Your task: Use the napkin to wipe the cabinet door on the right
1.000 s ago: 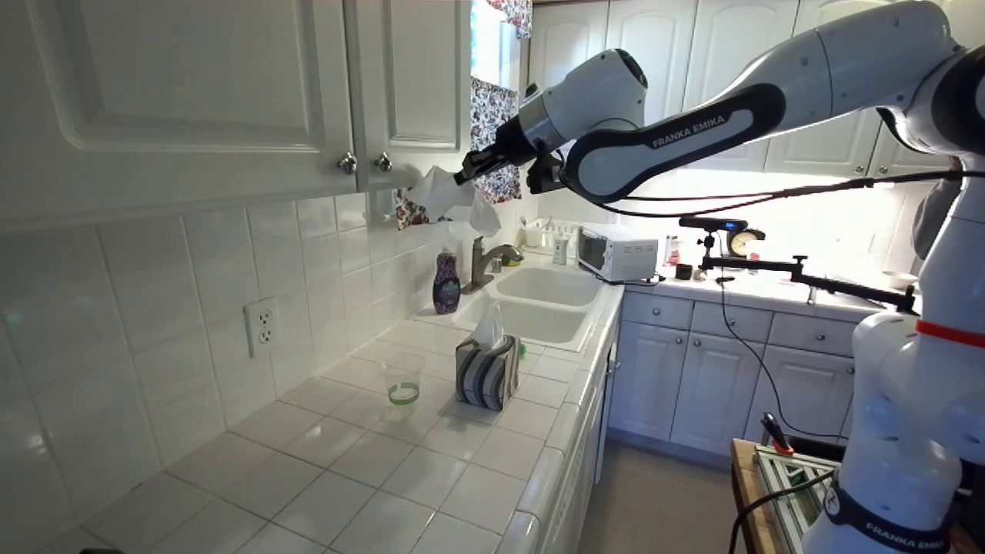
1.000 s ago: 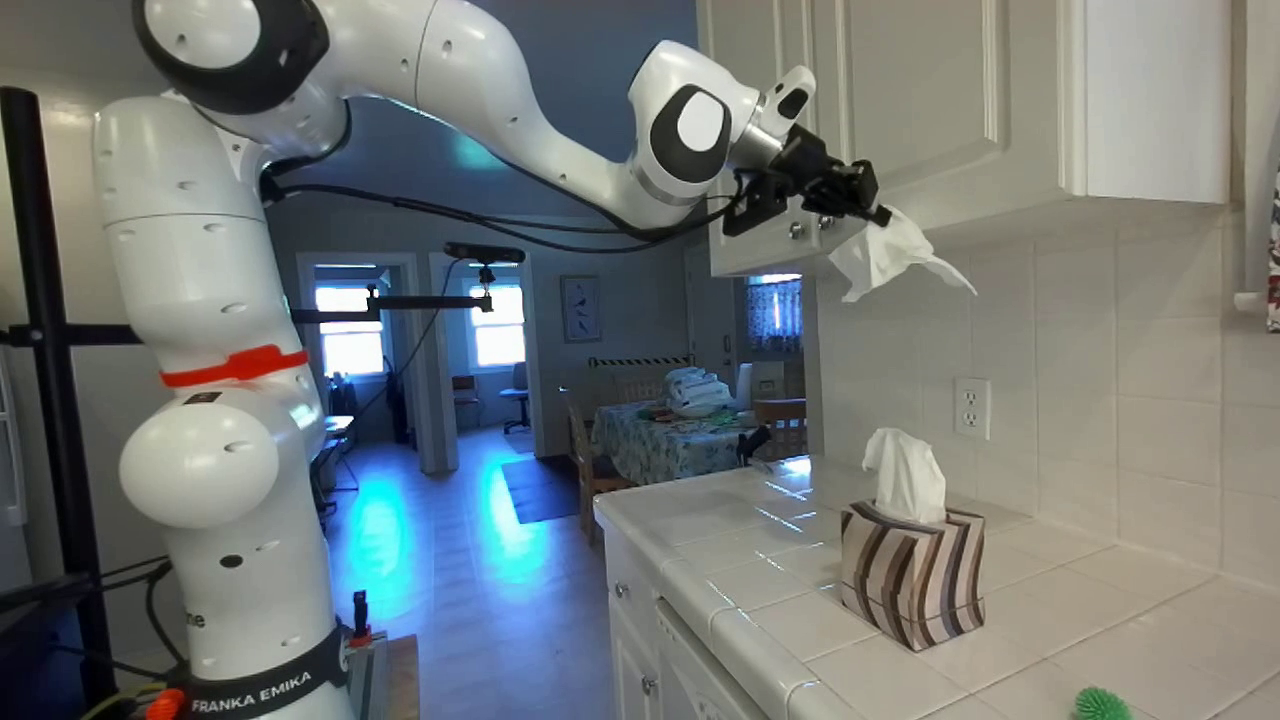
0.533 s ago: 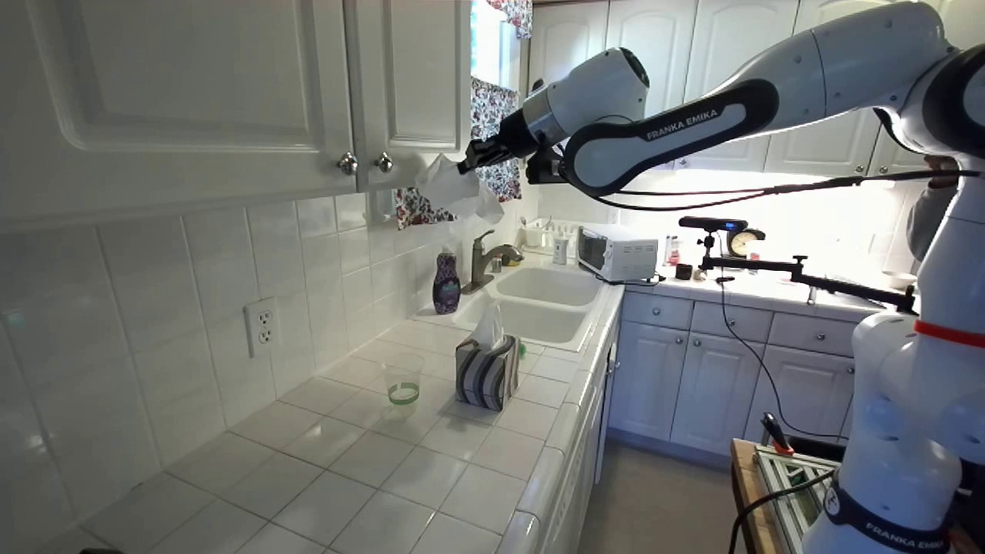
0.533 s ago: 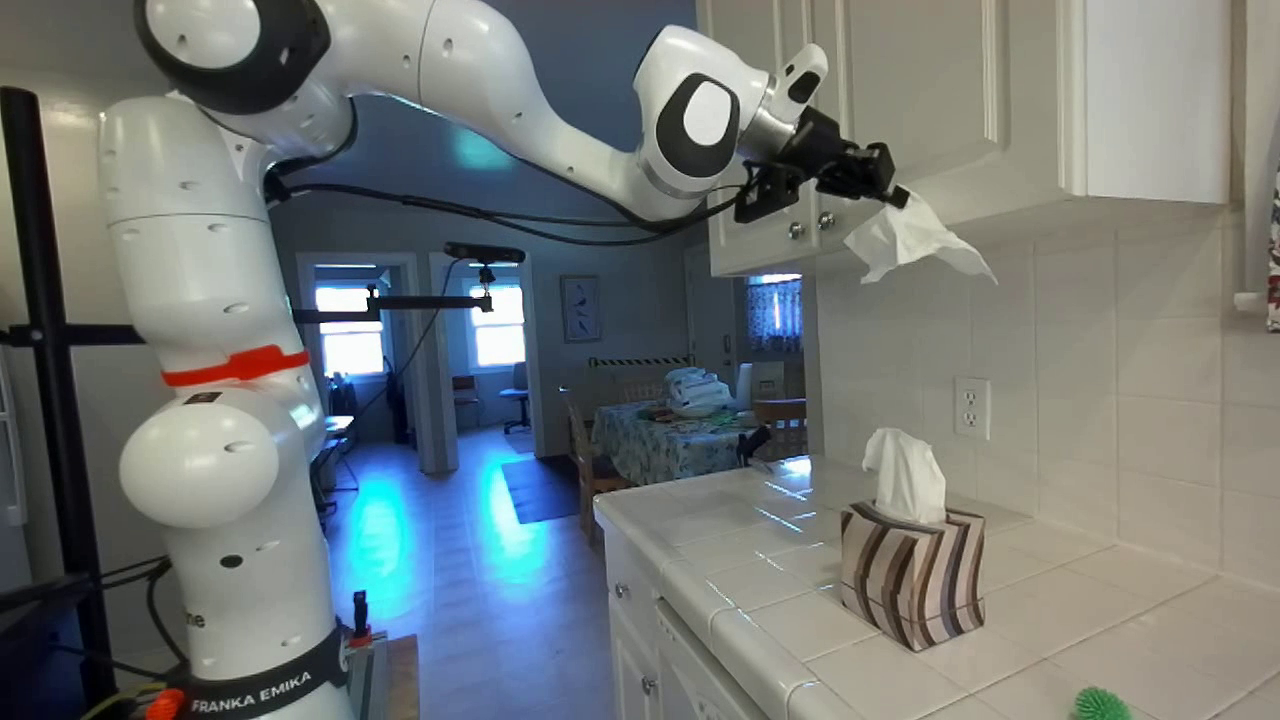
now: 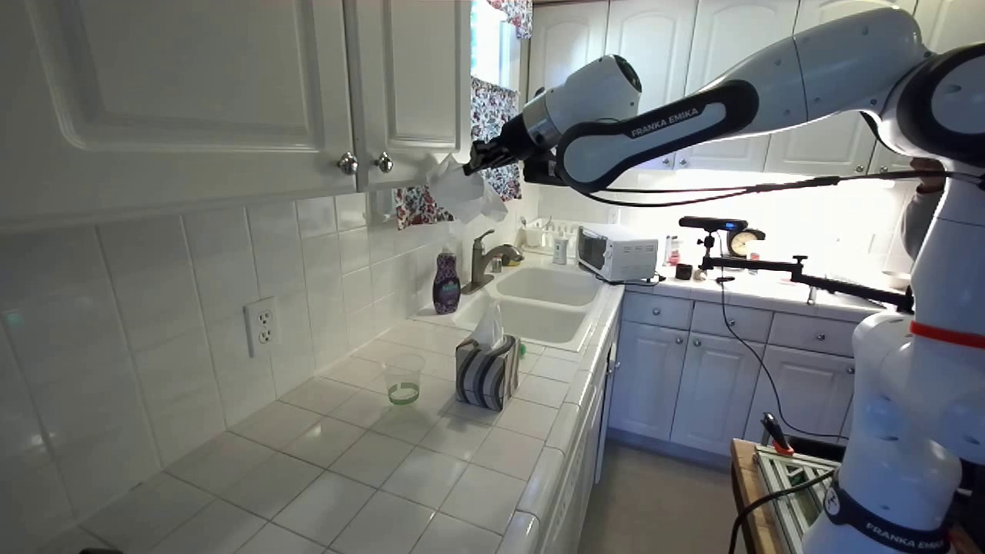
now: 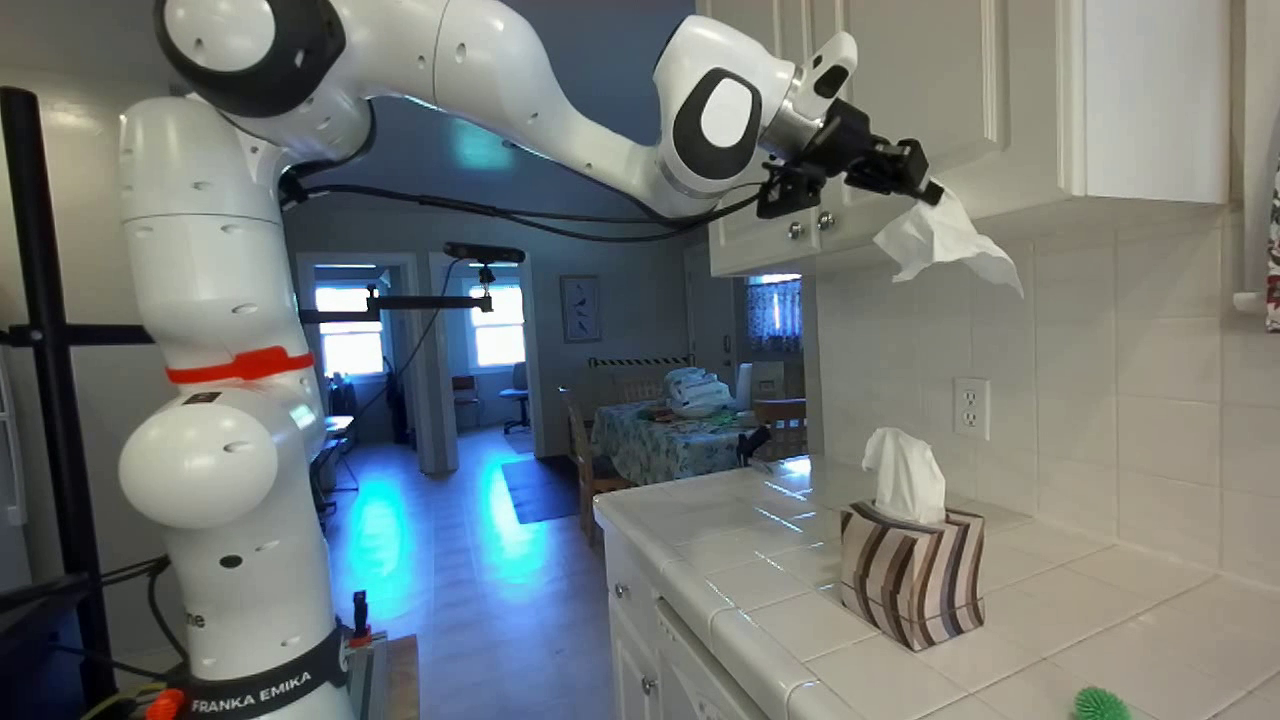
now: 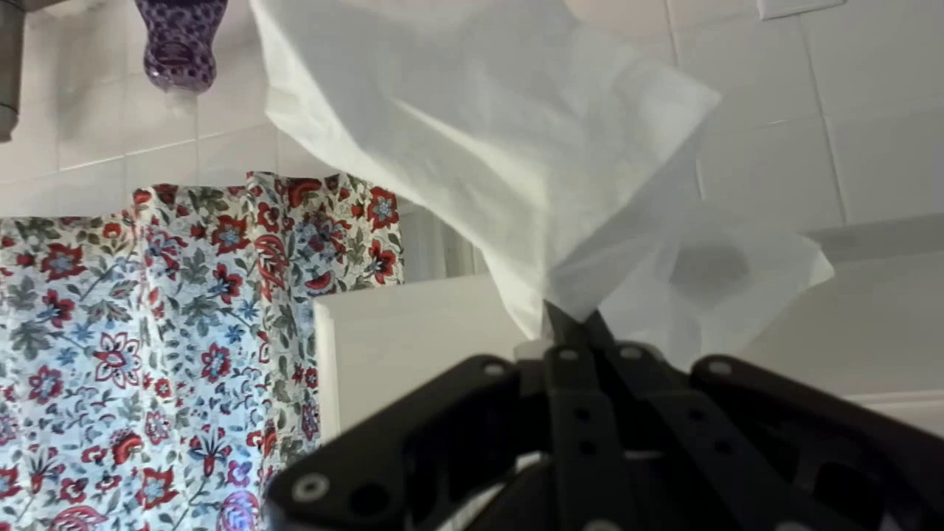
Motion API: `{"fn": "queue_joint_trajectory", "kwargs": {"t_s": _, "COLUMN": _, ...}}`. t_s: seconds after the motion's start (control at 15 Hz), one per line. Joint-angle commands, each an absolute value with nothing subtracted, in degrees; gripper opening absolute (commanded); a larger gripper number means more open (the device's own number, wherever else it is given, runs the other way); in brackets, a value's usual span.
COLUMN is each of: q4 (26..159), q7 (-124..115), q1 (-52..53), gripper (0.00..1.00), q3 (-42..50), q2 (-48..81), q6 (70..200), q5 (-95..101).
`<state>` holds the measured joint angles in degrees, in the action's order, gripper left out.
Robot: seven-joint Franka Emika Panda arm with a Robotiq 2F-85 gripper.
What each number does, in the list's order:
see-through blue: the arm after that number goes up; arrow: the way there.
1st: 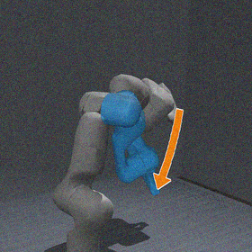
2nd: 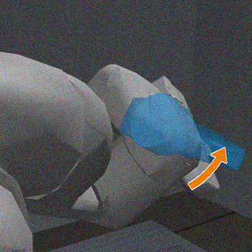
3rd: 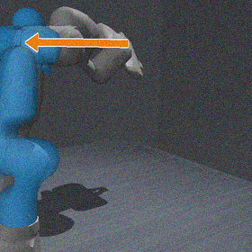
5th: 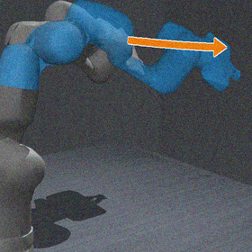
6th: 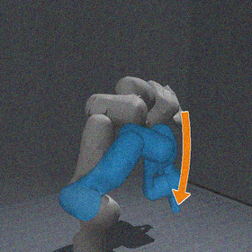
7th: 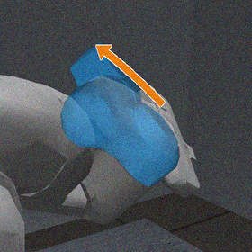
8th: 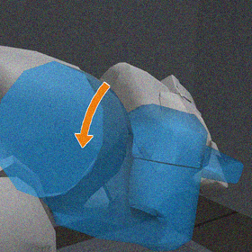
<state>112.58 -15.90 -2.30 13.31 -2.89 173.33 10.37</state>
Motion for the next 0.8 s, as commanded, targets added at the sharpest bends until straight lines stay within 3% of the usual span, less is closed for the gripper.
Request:
{"fn": "queue_joint_trajectory", "kwargs": {"t_s": 0.0, "q4": 107.81, "q7": -15.11, "q1": -2.17, "gripper": 0.00, "q3": 13.71, "q2": 0.66, "q6": 172.79, "q5": 8.47}}
{"fn": "queue_joint_trajectory", "kwargs": {"t_s": 0.73, "q4": 100.43, "q7": -13.79, "q1": -0.28, "gripper": 0.00, "q3": 10.11, "q2": 6.13, "q6": 169.13, "q5": 9.47}}
